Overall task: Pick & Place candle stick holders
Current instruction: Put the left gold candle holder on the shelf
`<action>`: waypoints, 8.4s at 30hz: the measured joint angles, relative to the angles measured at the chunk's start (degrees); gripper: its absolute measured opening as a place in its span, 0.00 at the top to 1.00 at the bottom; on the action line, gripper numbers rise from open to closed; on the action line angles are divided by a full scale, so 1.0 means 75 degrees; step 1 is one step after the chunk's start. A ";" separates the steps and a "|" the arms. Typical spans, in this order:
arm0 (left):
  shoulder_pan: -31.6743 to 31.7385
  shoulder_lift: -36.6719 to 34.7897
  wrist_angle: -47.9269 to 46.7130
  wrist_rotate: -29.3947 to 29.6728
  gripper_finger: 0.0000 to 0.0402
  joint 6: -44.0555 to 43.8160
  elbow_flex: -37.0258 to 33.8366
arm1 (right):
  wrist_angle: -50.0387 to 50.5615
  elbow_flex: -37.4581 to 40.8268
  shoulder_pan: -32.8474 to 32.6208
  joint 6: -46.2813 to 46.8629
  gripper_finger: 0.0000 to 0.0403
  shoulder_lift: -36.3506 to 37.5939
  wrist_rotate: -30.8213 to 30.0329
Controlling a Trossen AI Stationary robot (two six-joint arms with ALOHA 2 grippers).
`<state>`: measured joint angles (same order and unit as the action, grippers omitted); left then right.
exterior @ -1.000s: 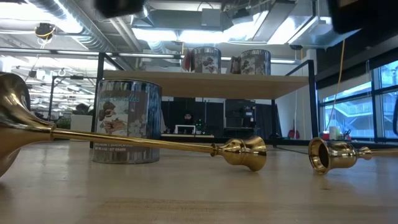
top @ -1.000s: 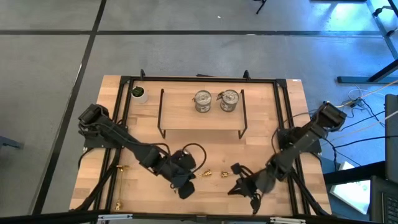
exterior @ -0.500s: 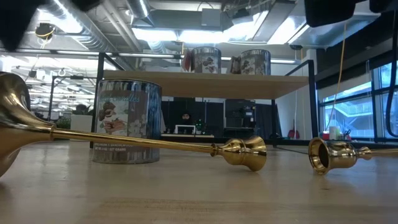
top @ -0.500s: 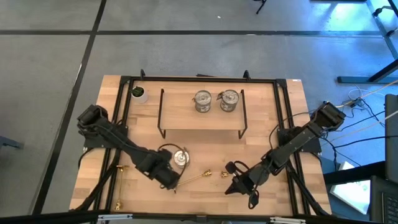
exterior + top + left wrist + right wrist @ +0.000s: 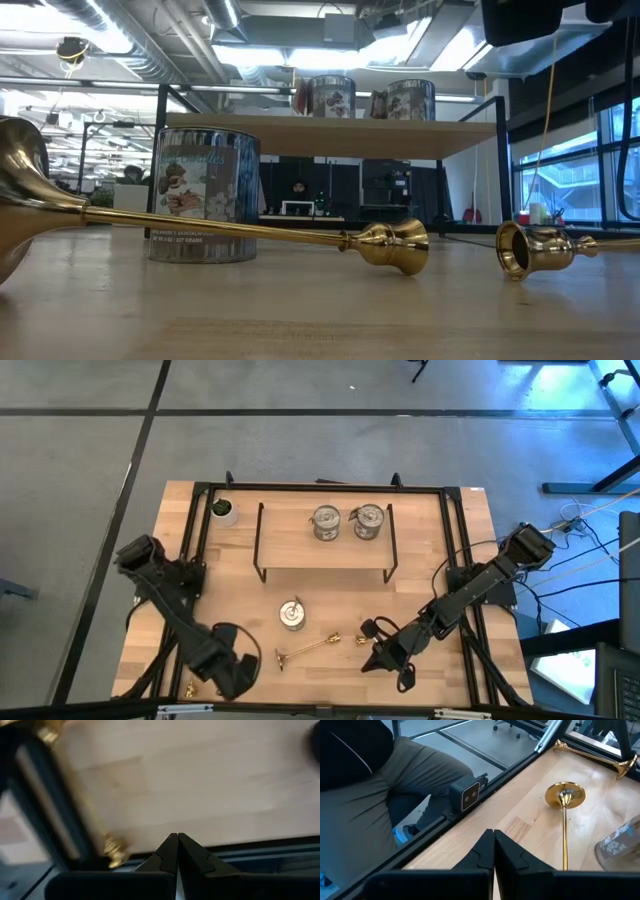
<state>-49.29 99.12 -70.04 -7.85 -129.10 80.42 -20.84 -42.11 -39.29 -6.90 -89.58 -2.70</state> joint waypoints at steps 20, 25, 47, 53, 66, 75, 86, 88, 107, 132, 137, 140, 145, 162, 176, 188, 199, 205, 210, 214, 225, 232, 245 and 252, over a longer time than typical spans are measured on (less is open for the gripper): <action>0.0034 0.0215 -0.0186 -0.1679 0.68 0.0176 -0.1262 | -0.0146 0.0000 0.0004 0.0126 0.99 -0.0003 -0.0010; -0.0011 0.0215 0.0129 -0.1946 0.63 0.0116 -0.1683 | -0.0146 0.0000 -0.0002 0.0149 0.99 -0.0003 -0.0015; -0.0336 0.0122 0.1136 -0.2293 0.61 -0.0430 -0.2804 | -0.0166 -0.0003 -0.0002 0.0207 0.99 -0.0003 -0.0032; -0.0331 0.0122 0.1113 -0.2020 0.61 -0.0379 -0.2806 | -0.0166 -0.0003 -0.0002 0.0207 0.99 -0.0003 -0.0032; -0.0331 0.0122 0.0941 -0.2148 0.63 -0.0430 -0.2815 | -0.0169 -0.0003 -0.0002 0.0204 0.99 -0.0006 -0.0009; -0.0377 0.0122 0.0985 -0.2085 0.70 -0.0433 -0.2815 | -0.0169 -0.0003 -0.0002 0.0204 0.99 -0.0006 -0.0009; -0.0465 0.0107 0.2003 -0.2472 0.69 -0.0472 -0.3377 | -0.0169 -0.0003 -0.0002 0.0233 0.99 -0.0006 -0.0012; -0.0428 0.0104 0.2111 -0.2413 0.69 -0.0339 -0.3514 | -0.0169 -0.0003 -0.0002 0.0233 0.99 -0.0006 -0.0012; -0.0381 0.0098 0.2276 -0.2361 0.97 -0.0298 -0.3643 | -0.0171 -0.0003 -0.0028 0.0289 0.99 -0.0006 -0.0017; 0.0254 -0.0324 -0.0612 0.7723 0.97 0.4679 0.1336 | -0.1106 -0.0003 -0.0228 0.0863 0.99 -0.0006 0.1357; 0.0360 -0.0324 -0.0466 0.9380 0.97 0.6523 0.1594 | -0.1934 -0.0011 -0.0446 0.0862 0.99 -0.0012 0.1711; 0.0483 -0.0327 -0.0457 1.0082 0.97 0.7297 0.1614 | -0.1748 -0.0332 -0.0481 0.1159 0.99 0.0252 0.1637; 0.0702 -0.0392 -0.0458 1.1296 0.97 0.8081 0.1614 | 0.0525 -0.1621 -0.0421 0.1271 0.98 0.0837 0.0417; 0.0837 -0.0665 -0.0767 1.2371 0.97 0.9504 0.1548 | 0.2891 -0.4112 -0.0231 0.0025 0.45 0.0348 -0.2958; 0.1047 0.0256 0.6538 0.8336 0.97 1.5278 0.0789 | 0.3529 -0.4100 -0.1256 0.0446 0.47 0.0320 -0.3082; 0.2804 -0.0710 1.1089 0.2954 0.97 1.8380 -0.0562 | 0.3517 -0.4152 -0.2501 0.0184 0.47 0.0383 -0.5893; 0.4996 -0.2143 1.2056 0.1749 0.97 1.7560 -0.2303 | 0.5624 -0.4217 -0.1810 0.1438 0.47 0.0465 -0.7498; 0.5010 -0.2474 1.2169 0.1867 0.97 1.7778 -0.2694 | 0.6383 -0.4098 -0.0789 0.1913 0.47 0.0501 -0.5149; 0.5231 -0.2586 1.1522 0.1859 0.97 1.7708 -0.2838 | 0.6482 -0.4045 -0.0064 0.0867 0.47 0.0598 -0.3960; 0.5569 -0.2912 1.1553 0.1657 0.97 1.7817 -0.2829 | 0.6428 -0.3868 0.0928 0.0213 0.47 0.1356 -0.2560; 0.5699 -0.2984 1.0885 0.1418 0.97 1.7854 -0.2827 | 0.0478 0.0517 0.3692 0.0218 0.52 0.4729 -0.0464; 0.5984 -0.2982 1.0940 0.0847 0.97 1.7598 -0.2827 | 0.0418 0.0831 0.4031 0.0409 0.52 0.5061 0.0464; 0.6709 -0.2327 1.0941 -0.0502 0.97 1.7409 -0.2608 | 0.0414 0.0674 0.4032 0.0624 0.52 0.4320 0.0643; 0.6754 -0.2020 1.0639 -0.0541 0.97 1.7648 -0.2298 | 0.0894 0.0196 0.4026 0.1036 0.52 0.3721 0.0622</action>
<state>1.37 83.96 9.75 -11.91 3.26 63.19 -14.13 -40.63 -9.10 0.88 -61.67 1.96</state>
